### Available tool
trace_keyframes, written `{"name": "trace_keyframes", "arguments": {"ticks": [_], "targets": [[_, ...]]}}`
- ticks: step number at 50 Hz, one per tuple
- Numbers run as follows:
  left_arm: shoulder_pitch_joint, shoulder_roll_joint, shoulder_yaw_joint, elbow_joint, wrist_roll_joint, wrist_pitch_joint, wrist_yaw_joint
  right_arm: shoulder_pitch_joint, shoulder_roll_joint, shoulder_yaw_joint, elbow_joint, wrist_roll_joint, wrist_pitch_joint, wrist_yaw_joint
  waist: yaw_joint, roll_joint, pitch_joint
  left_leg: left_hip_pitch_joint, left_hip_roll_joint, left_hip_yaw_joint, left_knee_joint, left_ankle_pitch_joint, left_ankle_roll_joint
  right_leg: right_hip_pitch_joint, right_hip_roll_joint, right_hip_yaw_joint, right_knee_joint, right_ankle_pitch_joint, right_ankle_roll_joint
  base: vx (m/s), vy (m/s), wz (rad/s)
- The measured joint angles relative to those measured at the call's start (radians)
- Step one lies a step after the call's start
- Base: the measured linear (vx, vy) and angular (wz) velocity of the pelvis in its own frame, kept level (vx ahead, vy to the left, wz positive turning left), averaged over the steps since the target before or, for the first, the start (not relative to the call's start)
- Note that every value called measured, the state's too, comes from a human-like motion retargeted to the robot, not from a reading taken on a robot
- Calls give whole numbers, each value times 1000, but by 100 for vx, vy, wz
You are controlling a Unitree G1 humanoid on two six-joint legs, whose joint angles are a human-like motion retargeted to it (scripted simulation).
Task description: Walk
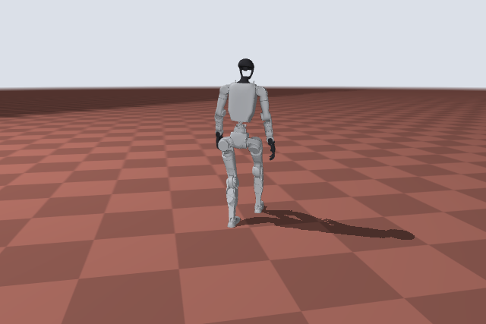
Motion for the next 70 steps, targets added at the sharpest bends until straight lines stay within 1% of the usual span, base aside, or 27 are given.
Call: {"name": "trace_keyframes", "arguments": {"ticks": [3,6,7,8,10,13,15,18,20,23,25,30,33,35,39,41,45,47,49,51,55,57,60,63,65,67,70], "targets": [[9,-8,2,15,5,2,-10,8,4,-11,12,2,6,3,8,5,-8,46,14,4,34,-18,-13,-2,20,-4,-32,37,9,55,-8,5],[48,-30,10,35,3,9,-16,25,16,-20,21,2,10,-2,24,8,-15,55,31,9,174,-31,-38,-16,47,-10,102,76,-12,58,-11,-6],[63,-36,15,46,0,12,-23,28,18,-24,24,3,12,-3,27,24,-17,58,51,-1,233,-26,-54,-3,66,-26,134,85,-27,65,-12,6],[75,-38,20,61,-4,18,-37,25,14,-29,30,4,15,-1,26,65,-14,70,100,-21,299,-6,-83,40,98,-65,125,97,-49,65,-12,13],[106,-49,25,83,-10,27,-57,24,13,-32,32,11,17,2,32,112,-12,48,176,-27,459,120,-153,86,148,-108,141,94,-92,59,-11,10],[142,-56,21,88,-11,40,-85,14,9,-34,15,29,16,8,54,162,-19,-72,291,-21,730,374,-232,142,212,-152,130,58,-153,53,-9,9],[149,-53,18,76,-17,49,-95,-3,2,-36,-5,39,15,5,75,170,-24,-169,370,1,872,450,-217,186,233,-165,105,32,-175,55,-9,17],[144,-42,21,44,-27,56,-90,-37,-10,-37,-39,54,14,-6,111,152,-25,-310,460,43,984,373,-137,267,236,-165,58,-10,-183,56,-10,16],[142,-36,29,19,-32,56,-81,-62,-19,-36,-67,63,11,-13,134,131,-21,-392,479,72,989,284,-94,324,227,-156,36,-45,-182,57,-7,9],[138,-30,44,-14,-39,51,-63,-100,-29,-32,-114,75,4,-22,156,95,-6,-492,449,117,891,184,-67,405,200,-134,26,-109,-176,58,-3,8],[135,-28,51,-30,-40,47,-52,-123,-35,-29,-143,81,-2,-26,165,72,3,-547,415,148,781,150,-65,453,178,-118,23,-153,-173,59,-1,10],[108,-31,58,-31,-38,41,-27,-164,-42,-17,-184,69,-14,-31,163,13,12,-618,276,197,383,167,-103,555,110,-93,2,-241,-158,60,0,22],[92,-34,62,-21,-37,41,-16,-173,-39,-6,-184,50,-16,-29,160,-9,0,-618,203,196,160,199,-115,598,87,-84,-20,-258,-149,58,1,14],[86,-35,63,-13,-42,42,-11,-168,-31,1,-174,43,-17,-24,164,-22,-3,-612,175,194,115,219,-108,623,77,-71,1,-273,-145,58,0,1],[91,-40,62,11,-68,44,-7,-127,-3,12,-125,31,-14,-9,170,-74,-2,-611,119,205,240,248,-64,662,27,-44,160,-285,-111,61,-1,1],[94,-43,58,30,-85,46,-14,-99,12,17,-90,29,-9,9,164,-121,-4,-593,62,218,279,255,-32,663,-24,-29,275,-231,-61,62,0,24],[93,-43,47,57,-108,53,-38,-46,35,28,-26,29,5,58,133,-199,-12,-514,-55,223,236,238,27,573,-118,-1,547,62,65,59,1,34],[88,-39,38,51,-102,55,-44,-29,36,31,-10,22,12,72,113,-207,-14,-460,-85,208,194,223,39,489,-161,-2,661,134,70,60,1,21],[80,-35,29,40,-89,57,-43,-13,31,30,0,12,16,76,92,-201,-12,-393,-104,186,148,205,40,402,-209,-8,736,122,34,61,2,13],[70,-30,22,26,-73,60,-36,2,22,28,4,0,17,72,72,-185,-8,-318,-114,160,107,184,35,317,-247,-15,761,65,-14,61,2,10],[44,-20,16,-13,-45,59,-17,31,5,24,6,-21,20,59,39,-135,7,-173,-102,99,63,117,25,174,-261,-41,651,-48,-77,62,-1,11],[31,-12,13,-34,-33,49,-11,42,-1,21,9,-28,21,54,30,-106,15,-115,-80,70,61,73,24,122,-234,-57,529,-73,-78,62,-3,10],[12,-1,8,-61,-18,30,-4,48,-6,15,20,-35,26,48,33,-56,18,-50,-29,32,64,2,26,67,-155,-71,289,-70,-49,61,-4,-2],[-3,6,4,-70,-9,14,-1,45,-7,4,34,-41,28,43,50,-27,-5,-9,9,16,35,-23,20,31,-83,-57,25,-35,-8,57,-5,-10],[-6,5,3,-65,-1,8,1,41,-6,-4,42,-44,29,38,57,-18,-16,18,27,14,41,-35,13,25,-57,-47,-63,-3,5,56,-7,6],[10,-5,6,-52,2,9,2,45,-1,-11,48,-46,30,28,58,-13,-20,34,48,39,115,-58,0,9,-48,-47,11,21,2,57,-9,26],[48,-27,15,-15,5,16,-1,44,9,-16,54,-48,30,12,70,8,-18,56,93,36,274,-46,-32,23,-11,-64,139,57,-29,59,-12,7]]}}
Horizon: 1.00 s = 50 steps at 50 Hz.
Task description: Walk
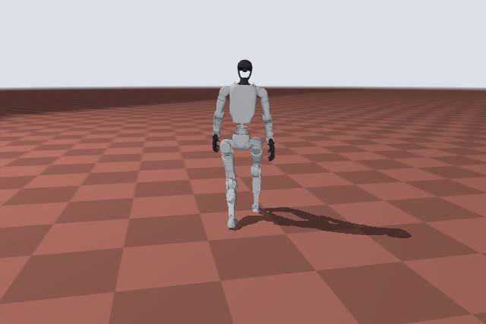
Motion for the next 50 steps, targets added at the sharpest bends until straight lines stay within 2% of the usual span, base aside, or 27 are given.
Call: {"name": "trace_keyframes", "arguments": {"ticks": [2,5,7,10,13,15,20,25,28,30,32,35,37,40,42,45,50], "targets": [[21,-11,1,43,1,9,-22,-14,-1,2,1,3,0,-7,7,76,-3,-26,113,-17,182,87,-66,57,78,-66,-2,15,-41,58,-13,8],[60,-31,-14,79,16,23,-53,-31,-5,10,-19,12,-2,-11,24,137,-9,-124,241,-20,458,316,-133,110,152,-116,7,-13,-106,51,-12,19],[74,-35,-31,81,30,35,-67,-49,-13,14,-40,14,-5,-19,39,152,-10,-209,317,-15,603,419,-126,151,177,-136,-2,-41,-138,51,-12,34],[81,-34,-52,64,53,44,-75,-86,-27,21,-67,16,-7,-39,68,145,-6,-334,398,5,742,419,-67,221,187,-147,-26,-86,-163,52,-12,37],[87,-30,-63,29,72,42,-69,-128,-39,31,-90,15,-13,-53,97,120,4,-437,404,36,763,326,-24,303,174,-144,-43,-140,-167,52,-9,36],[91,-27,-65,4,79,37,-62,-155,-46,38,-107,17,-18,-60,112,102,13,-496,385,61,726,267,-12,356,160,-140,-48,-180,-166,52,-6,33],[93,-21,-68,-40,89,23,-42,-216,-58,46,-158,32,-35,-71,131,55,40,-597,304,133,468,180,-26,483,107,-130,-61,-275,-153,52,-4,33],[72,-21,-72,-36,105,18,-21,-260,-63,56,-194,24,-51,-79,128,15,40,-640,204,171,73,188,-68,579,54,-139,-113,-323,-136,49,-2,40],[61,-20,-74,-26,115,18,-12,-277,-61,66,-200,9,-56,-80,120,-11,25,-638,146,181,-145,212,-73,604,24,-142,-127,-340,-128,48,1,34],[58,-19,-74,-19,118,17,-7,-277,-55,72,-200,3,-60,-78,121,-26,18,-640,126,189,-189,229,-66,615,8,-138,-102,-353,-122,48,2,18],[67,-22,-78,-12,119,18,-5,-260,-45,80,-194,-3,-61,-78,121,-46,16,-664,115,197,-114,244,-53,623,-15,-129,-31,-369,-109,49,2,13],[75,-20,-81,0,114,20,-7,-227,-25,87,-173,-14,-61,-68,126,-87,16,-672,86,213,-10,277,-23,641,-62,-113,84,-354,-77,53,4,14],[80,-11,-83,5,105,20,-17,-200,-10,91,-153,-22,-61,-51,122,-135,15,-653,31,226,7,300,1,638,-113,-92,176,-290,-33,53,5,35],[94,-2,-87,-1,91,19,-32,-153,12,102,-122,-35,-54,-20,106,-182,9,-626,-46,226,14,308,38,592,-174,-64,334,-105,35,48,6,44],[101,6,-88,-19,87,17,-39,-128,19,110,-107,-46,-48,1,92,-199,6,-602,-86,218,4,299,58,540,-209,-49,437,4,58,47,5,42],[106,23,-89,-61,87,13,-39,-96,23,116,-91,-63,-41,21,72,-207,4,-552,-131,194,-16,281,75,456,-254,-37,557,70,49,46,5,38],[106,51,-87,-153,97,5,-19,-53,12,117,-84,-90,-40,25,43,-180,15,-449,-168,134,-29,229,78,327,-288,-33,612,-20,-18,43,3,40]]}}
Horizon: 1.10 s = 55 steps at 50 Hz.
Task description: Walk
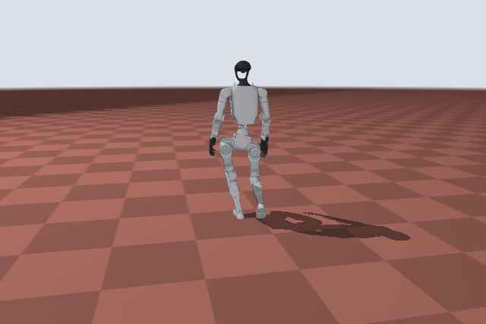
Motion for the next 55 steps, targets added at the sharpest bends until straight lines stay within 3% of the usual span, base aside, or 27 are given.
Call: {"name": "trace_keyframes", "arguments": {"ticks": [5,8,16,21,28,34,37,40,42,43,47,55], "targets": [[-10,24,-2,-104,23,-13,22,28,-17,2,-5,-29,1,-10,-20,53,19,96,-2,-81,27,-70,-12,-107,47,-3,-126,-107,-42,40,2,56],[-20,37,-11,-169,42,-31,27,36,-25,1,-4,-44,3,-17,-24,94,26,137,11,-139,53,-115,-18,-159,120,3,-272,-128,-36,39,2,69],[-50,70,-63,-341,90,-84,18,24,-39,-5,6,-61,7,-32,25,210,-16,170,87,-285,120,-215,-34,-244,396,106,-757,-32,35,37,3,61],[-47,83,-97,-443,110,-109,1,17,-40,-20,3,-57,4,-52,41,233,-46,207,85,-363,148,-237,-44,-239,470,172,-867,41,57,33,1,96],[-1,92,-133,-552,128,-137,-28,27,-34,-37,-3,-33,-3,-100,43,269,-61,291,132,-393,262,-235,-87,-186,525,155,-745,59,38,34,-5,124],[40,103,-146,-621,127,-146,-66,30,-35,-48,-9,-5,-14,-130,40,320,-62,303,217,-407,431,-43,-205,-67,540,63,-737,4,-39,33,-10,123],[52,104,-152,-644,130,-144,-84,29,-37,-52,-10,6,-18,-139,36,331,-62,269,273,-374,530,24,-225,-23,532,13,-718,-39,-76,33,-14,130],[58,103,-157,-663,132,-137,-102,24,-39,-62,-5,16,-19,-143,26,333,-60,225,345,-324,611,53,-204,17,515,-37,-705,-77,-105,30,-16,126],[51,105,-154,-671,133,-128,-116,10,-43,-66,1,22,-18,-144,52,366,-93,155,445,-292,647,58,-192,-77,498,-48,-833,-75,-148,24,-15,77],[58,96,-160,-672,137,-127,-119,18,-42,-67,4,23,-17,-147,46,359,-118,115,459,-276,679,45,-176,-38,523,-77,-745,-79,-137,12,-12,129],[56,99,-169,-684,134,-107,-151,11,-43,-82,24,35,-10,-134,0,335,-66,128,507,-211,703,12,-115,77,473,-133,-714,-125,-143,8,-9,161],[55,99,-168,-710,110,-83,-197,23,-39,-99,60,37,4,-97,-30,343,-61,63,610,-104,696,-86,-57,138,437,-221,-752,-139,-154,8,-6,122]]}}
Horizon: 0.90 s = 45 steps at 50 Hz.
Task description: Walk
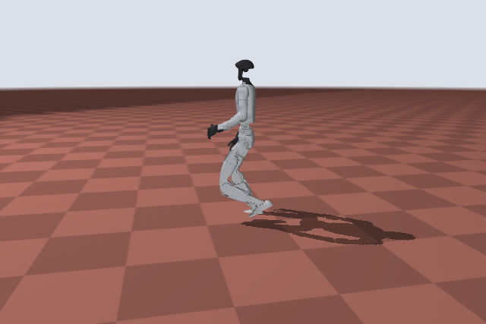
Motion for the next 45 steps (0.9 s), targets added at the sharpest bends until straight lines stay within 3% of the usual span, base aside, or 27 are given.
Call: {"name": "trace_keyframes", "arguments": {"ticks": [10,16,25,32,35,39,43,45], "targets": [[20,2,26,-76,-89,-6,-9,-7,-7,4,27,-30,12,35,-6,-7,-3,-131,44,111,-119,-122,7,44,-47,-87,-54,-7,12,9,-2,109],[34,16,51,-153,-152,-17,7,-28,-22,18,31,-47,7,27,-3,-27,-11,-206,17,169,-341,-153,-28,77,-91,-130,-113,-8,27,10,4,90],[52,24,60,-187,-206,-10,12,-95,-56,39,17,-82,2,-6,-22,-74,-60,-273,-104,213,-826,-65,-103,92,-170,-201,-185,-22,44,12,12,74],[69,33,46,-199,-220,-5,-8,-132,-68,69,-4,-95,-2,-22,-10,-96,-91,-295,-130,212,-840,1,-119,94,-228,-203,-98,-67,53,23,15,46],[74,37,37,-202,-227,-2,-23,-134,-65,74,-8,-90,-4,-24,-25,-123,-96,-275,-189,205,-800,43,-106,98,-248,-60,-27,-65,93,30,16,98],[75,50,37,-205,-233,2,-40,-130,-51,82,-18,-84,-6,-20,-30,-188,-95,-207,-281,232,-800,67,-71,115,-338,-3,93,-45,124,31,13,67],[65,66,37,-210,-230,5,-51,-123,-32,85,-30,-84,-1,-6,-46,-272,-83,-101,-422,240,-889,88,-33,121,-445,55,233,58,175,26,11,75],[65,64,29,-214,-224,5,-55,-110,-25,88,-34,-85,1,0,-64,-304,-80,-83,-481,233,-874,83,-22,108,-453,114,309,87,218,23,8,97]]}}
